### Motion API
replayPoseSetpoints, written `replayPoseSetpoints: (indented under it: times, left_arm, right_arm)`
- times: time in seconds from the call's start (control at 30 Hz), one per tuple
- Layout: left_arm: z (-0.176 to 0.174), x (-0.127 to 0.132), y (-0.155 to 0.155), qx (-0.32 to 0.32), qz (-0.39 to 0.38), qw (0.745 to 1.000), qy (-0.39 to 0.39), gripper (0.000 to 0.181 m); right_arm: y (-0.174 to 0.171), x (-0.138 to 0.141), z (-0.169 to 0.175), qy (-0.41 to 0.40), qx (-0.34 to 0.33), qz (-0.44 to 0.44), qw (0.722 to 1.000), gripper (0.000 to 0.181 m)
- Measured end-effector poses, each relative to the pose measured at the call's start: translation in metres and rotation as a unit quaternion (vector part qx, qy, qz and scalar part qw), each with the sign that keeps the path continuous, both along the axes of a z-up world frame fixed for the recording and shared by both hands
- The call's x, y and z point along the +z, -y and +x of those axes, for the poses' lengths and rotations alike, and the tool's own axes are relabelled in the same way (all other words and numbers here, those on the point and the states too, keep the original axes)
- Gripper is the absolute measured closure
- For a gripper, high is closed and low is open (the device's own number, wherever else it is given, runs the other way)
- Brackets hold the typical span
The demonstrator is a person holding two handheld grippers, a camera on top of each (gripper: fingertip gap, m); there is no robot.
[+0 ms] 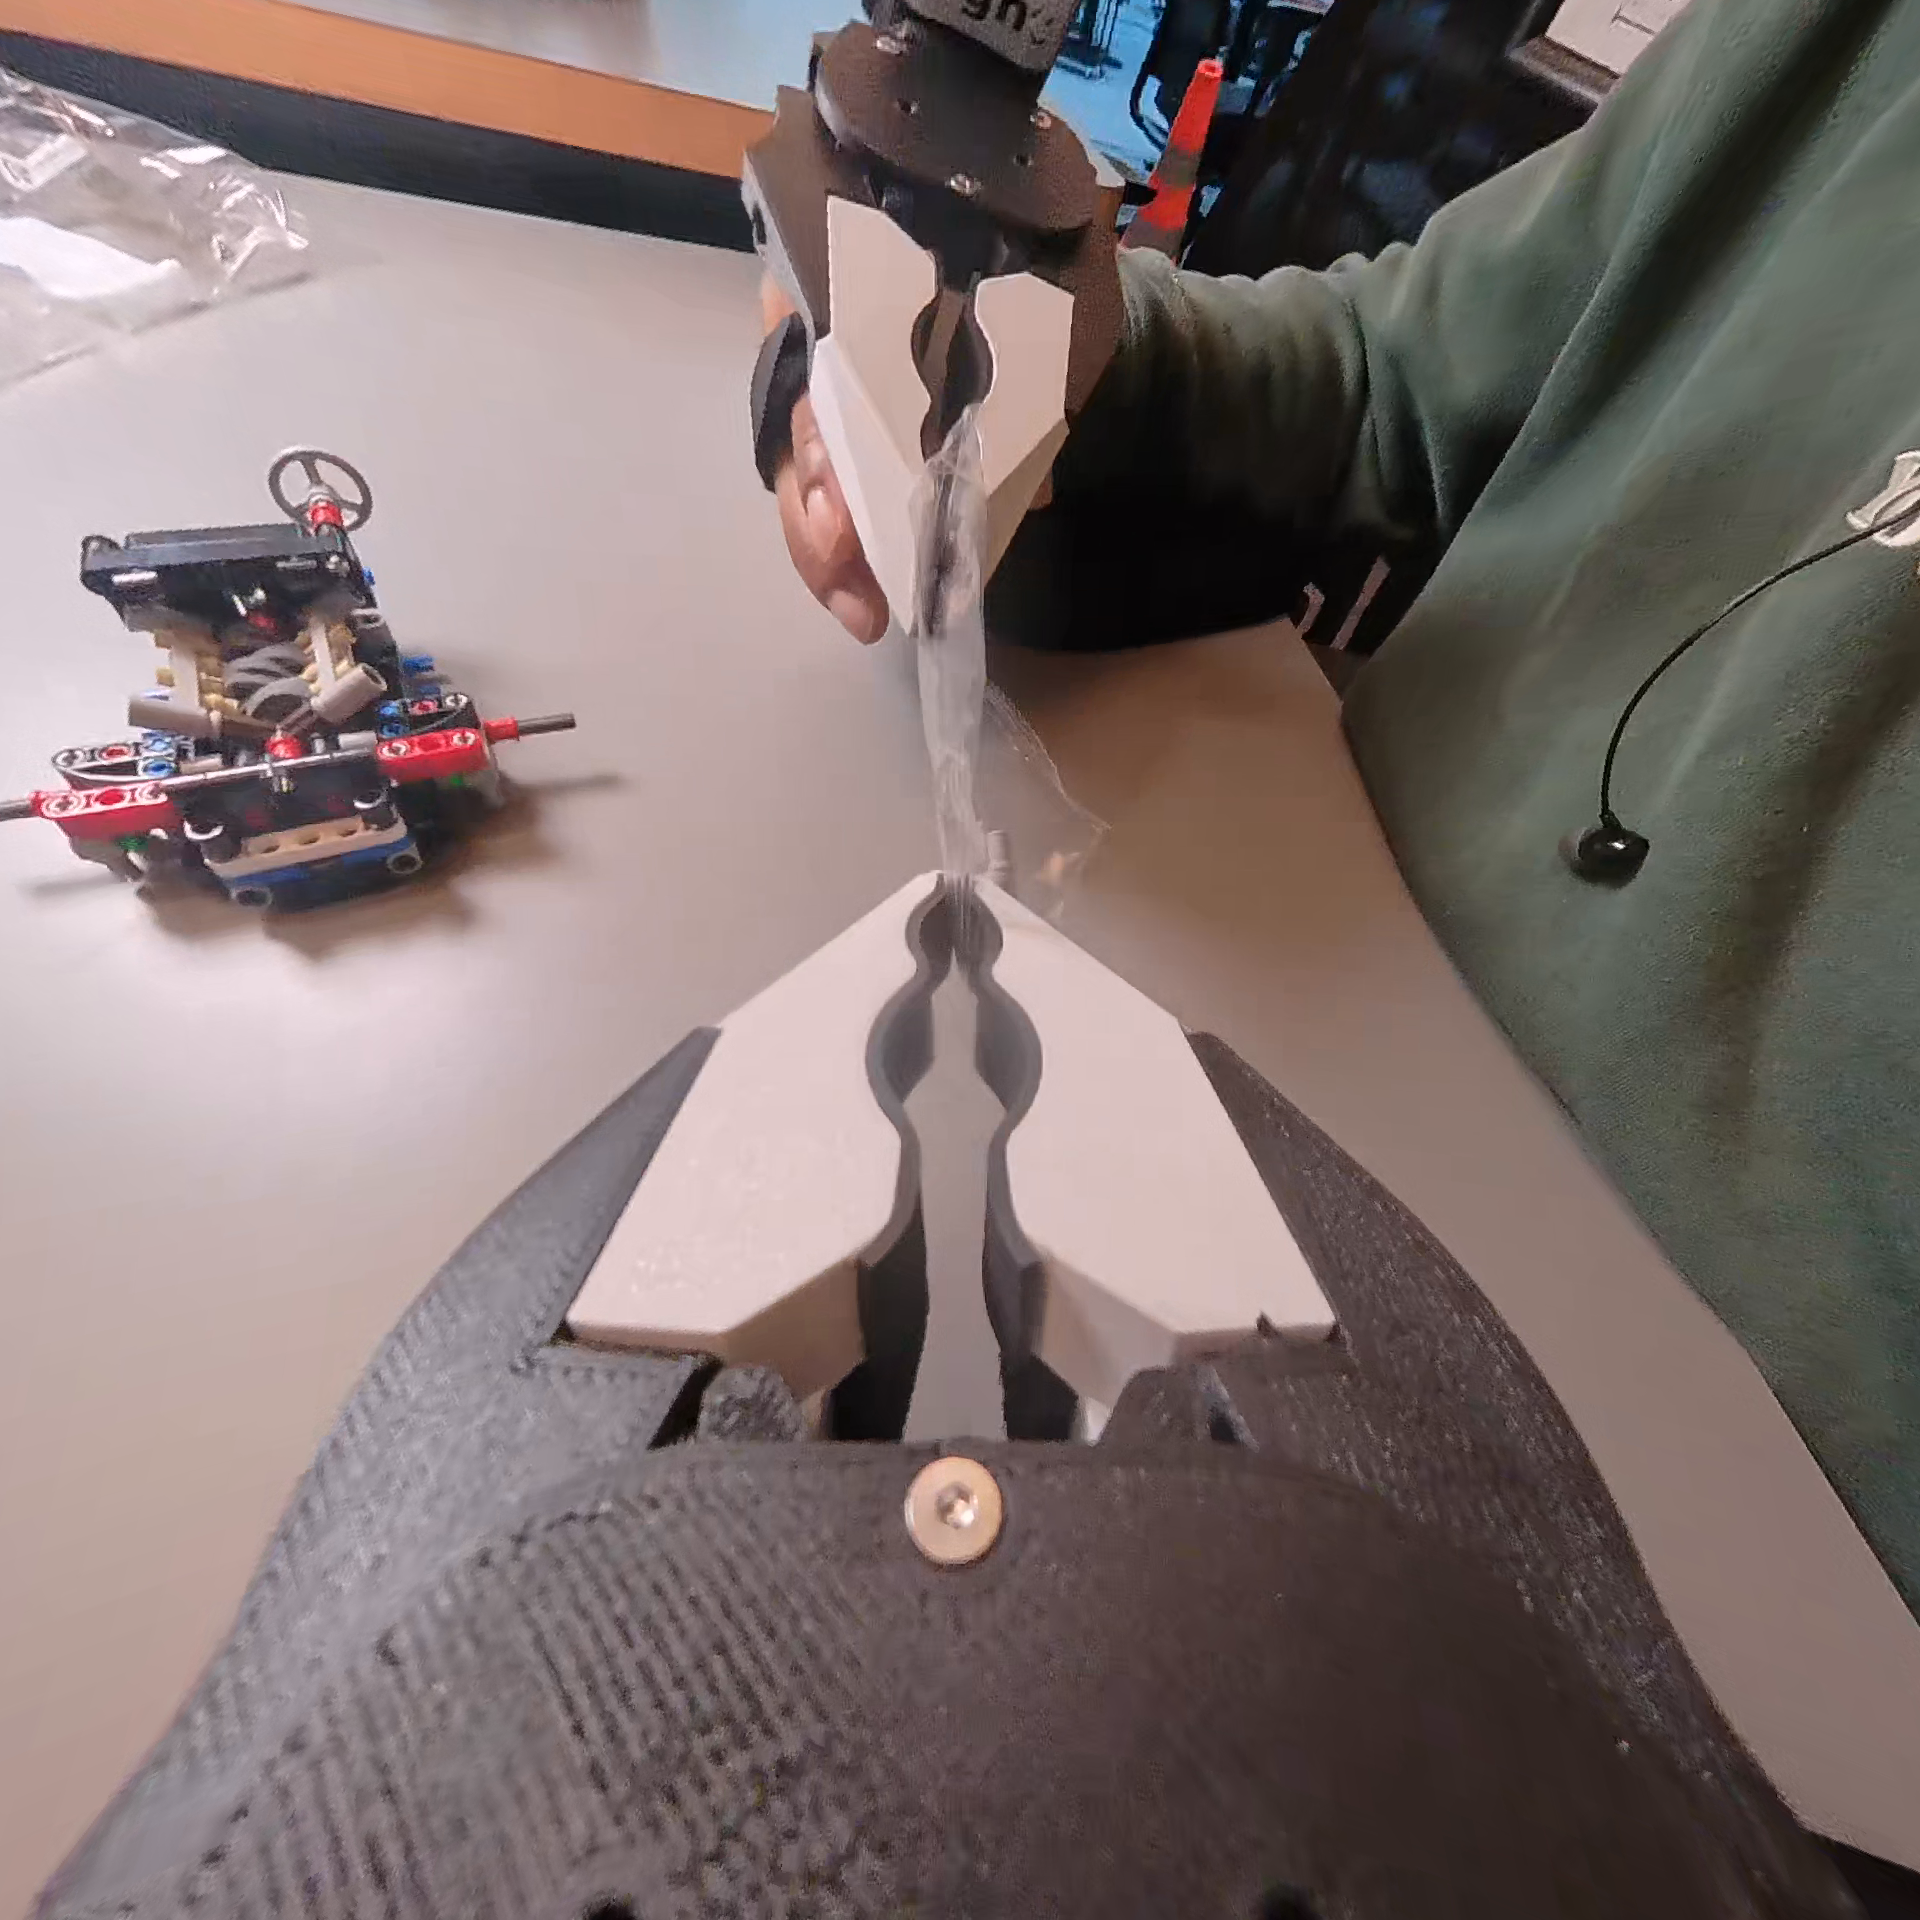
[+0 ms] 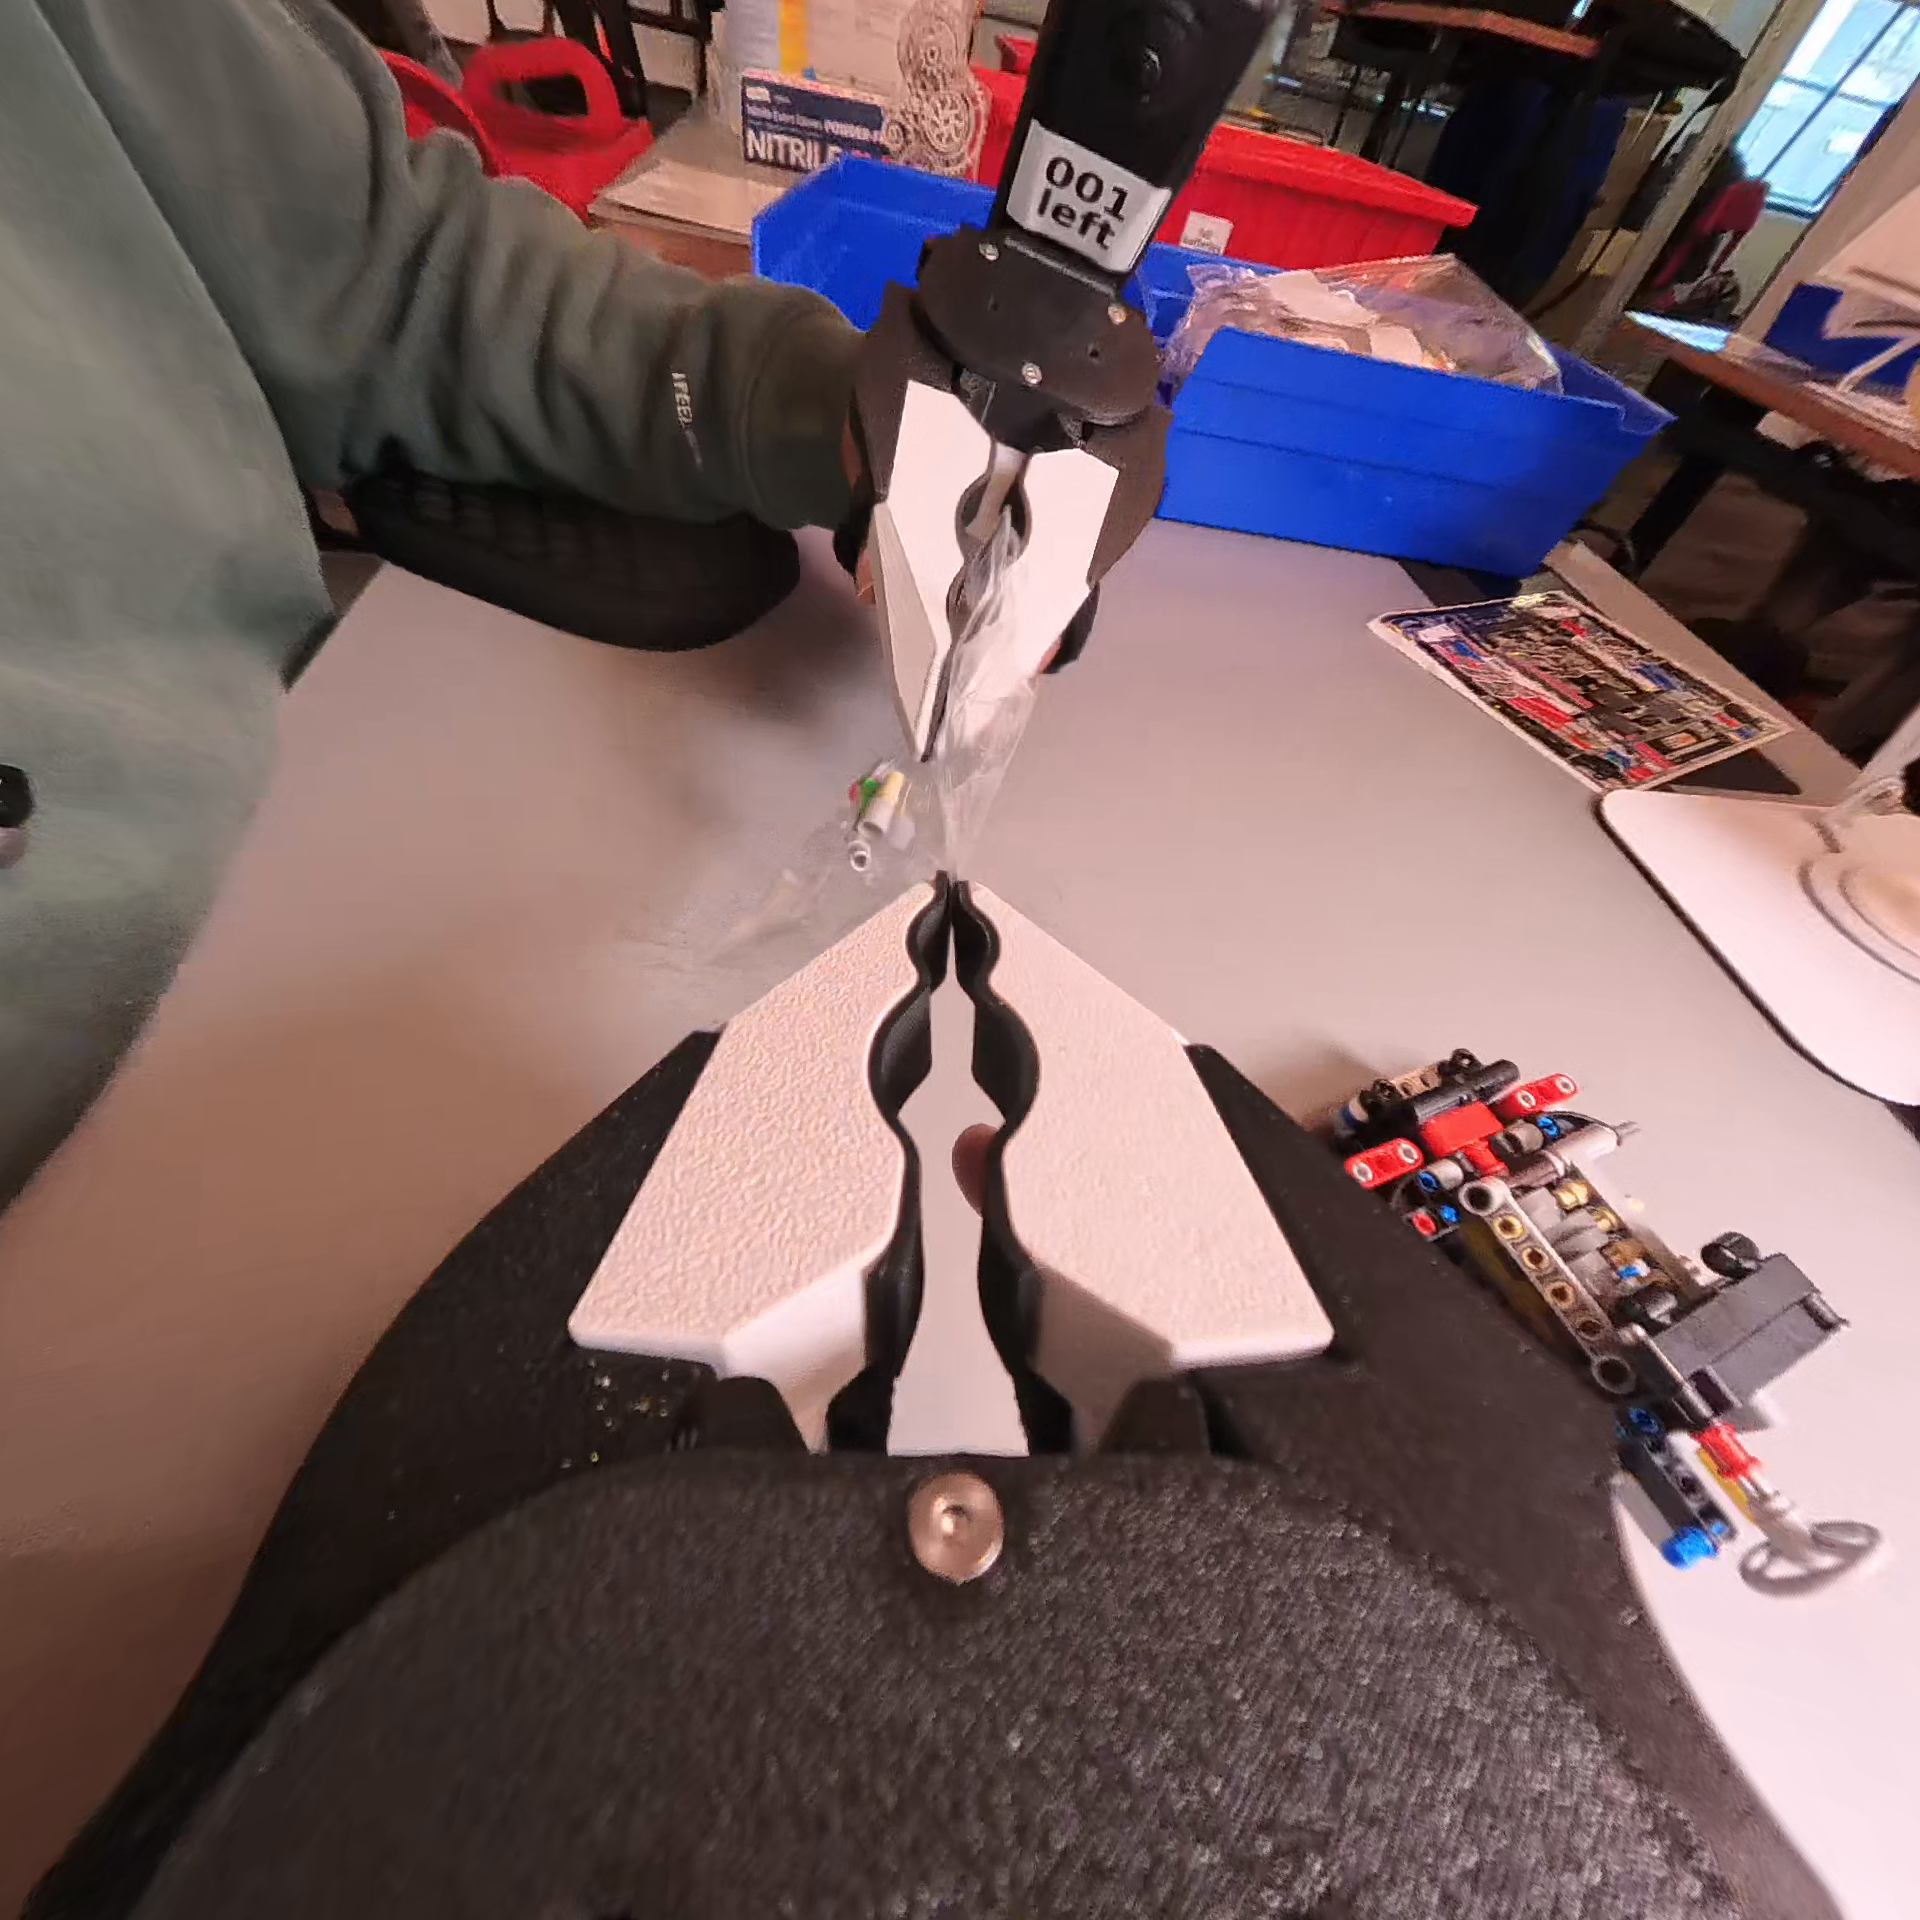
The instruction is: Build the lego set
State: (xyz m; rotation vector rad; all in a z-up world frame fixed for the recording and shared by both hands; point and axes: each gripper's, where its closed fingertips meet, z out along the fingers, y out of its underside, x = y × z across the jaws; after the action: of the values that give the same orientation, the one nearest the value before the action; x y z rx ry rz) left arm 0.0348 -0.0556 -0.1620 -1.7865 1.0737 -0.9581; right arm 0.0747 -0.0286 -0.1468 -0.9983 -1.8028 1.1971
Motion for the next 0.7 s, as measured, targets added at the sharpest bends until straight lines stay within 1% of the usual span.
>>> replayPoseSetpoints:
  times: [0.1,0.2,0.27,0.3,0.33,0.37,0.4,0.5,0.57,0.6,0.63,0.67,0.7]
  left_arm:
    - [0.003,0.007,0.001,0.002,0.000,1.000,0.019,0.181]
    - [0.003,0.009,-0.005,0.030,0.009,0.999,0.022,0.181]
    - [0.005,0.012,-0.008,0.044,0.011,0.998,0.031,0.181]
    - [0.006,0.014,-0.008,0.049,0.007,0.998,0.038,0.181]
    - [0.006,0.013,-0.008,0.050,0.000,0.998,0.039,0.181]
    - [0.006,0.013,-0.009,0.056,-0.004,0.998,0.039,0.181]
    - [0.006,0.015,-0.007,0.054,-0.011,0.997,0.046,0.181]
    - [0.006,0.015,-0.007,0.058,-0.037,0.996,0.050,0.181]
    - [0.006,0.004,-0.002,0.058,-0.076,0.995,0.036,0.181]
    - [0.003,-0.004,0.000,0.065,-0.099,0.993,0.027,0.181]
    - [0.000,-0.012,0.003,0.072,-0.125,0.989,0.023,0.181]
    - [-0.002,-0.019,0.007,0.076,-0.153,0.985,0.022,0.181]
    - [-0.005,-0.026,0.008,0.088,-0.169,0.981,0.018,0.181]
  right_arm:
    - [-0.001,0.005,0.002,-0.007,0.001,-0.029,1.000,0.181]
    - [-0.011,0.008,0.000,-0.022,-0.026,-0.050,0.998,0.181]
    - [-0.012,0.008,-0.002,-0.020,-0.027,-0.079,0.996,0.163]
    - [-0.009,0.006,-0.003,-0.011,-0.023,-0.093,0.995,0.157]
    - [-0.008,0.005,-0.004,-0.005,-0.021,-0.095,0.995,0.172]
    - [-0.008,0.007,-0.005,-0.013,-0.023,-0.086,0.996,0.181]
    - [-0.008,0.008,-0.004,-0.011,-0.018,-0.079,0.997,0.181]
    - [-0.002,0.009,0.000,0.001,0.008,-0.095,0.995,0.181]
    - [-0.003,0.000,0.007,0.032,0.017,-0.096,0.995,0.179]
    - [-0.010,-0.001,0.013,0.038,0.010,-0.097,0.994,0.170]
    - [-0.025,-0.001,0.019,0.042,-0.008,-0.094,0.995,0.160]
    - [-0.050,0.001,0.026,0.043,-0.048,-0.085,0.994,0.156]
    - [-0.085,0.003,0.034,0.040,-0.110,-0.068,0.991,0.157]
